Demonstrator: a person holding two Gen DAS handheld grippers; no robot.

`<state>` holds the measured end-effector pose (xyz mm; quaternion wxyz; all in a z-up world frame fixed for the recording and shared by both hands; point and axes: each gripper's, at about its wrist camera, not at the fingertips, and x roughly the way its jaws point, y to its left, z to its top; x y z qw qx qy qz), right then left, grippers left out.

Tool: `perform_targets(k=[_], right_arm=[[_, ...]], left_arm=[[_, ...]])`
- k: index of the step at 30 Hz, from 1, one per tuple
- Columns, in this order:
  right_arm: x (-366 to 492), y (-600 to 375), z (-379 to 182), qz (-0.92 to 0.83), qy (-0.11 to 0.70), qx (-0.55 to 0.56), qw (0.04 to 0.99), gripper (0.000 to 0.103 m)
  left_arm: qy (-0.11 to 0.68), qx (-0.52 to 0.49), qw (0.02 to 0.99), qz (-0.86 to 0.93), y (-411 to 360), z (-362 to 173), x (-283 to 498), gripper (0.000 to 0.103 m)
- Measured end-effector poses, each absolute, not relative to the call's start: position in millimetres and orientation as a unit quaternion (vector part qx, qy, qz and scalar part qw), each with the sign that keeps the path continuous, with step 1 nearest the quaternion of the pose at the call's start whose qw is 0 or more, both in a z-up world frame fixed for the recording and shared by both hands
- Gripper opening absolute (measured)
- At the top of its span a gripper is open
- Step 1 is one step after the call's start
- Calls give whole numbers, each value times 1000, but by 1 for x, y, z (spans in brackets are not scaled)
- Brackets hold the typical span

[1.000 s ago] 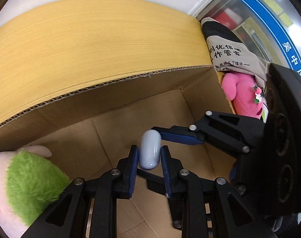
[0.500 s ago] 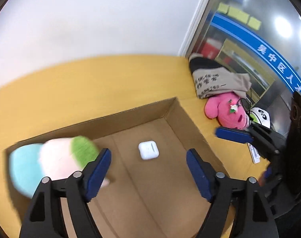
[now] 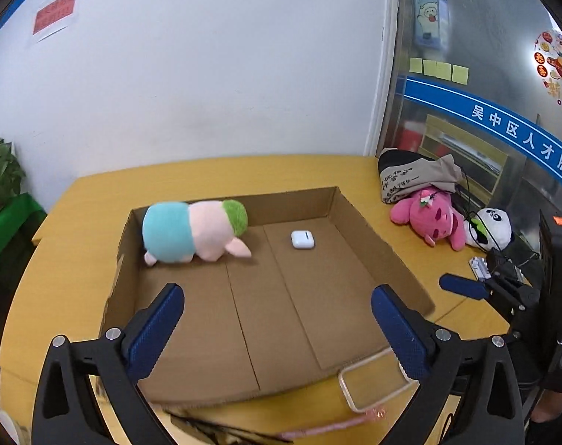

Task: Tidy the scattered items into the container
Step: 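Open both grippers to release the earbuds case and pull back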

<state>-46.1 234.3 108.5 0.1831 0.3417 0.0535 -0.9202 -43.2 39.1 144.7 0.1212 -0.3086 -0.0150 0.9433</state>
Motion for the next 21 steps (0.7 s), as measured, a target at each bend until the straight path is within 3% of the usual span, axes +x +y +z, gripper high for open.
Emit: perform_targets(k=[6,21], right_arm=[[-21,237,106,-922,64,333,189,79],[-11,244,102,-922,69,331,187,79]], left_arm=[[-25,-305,116,945,44,140,-8,102],[-40,-320,117,939,55,128,-6,102]])
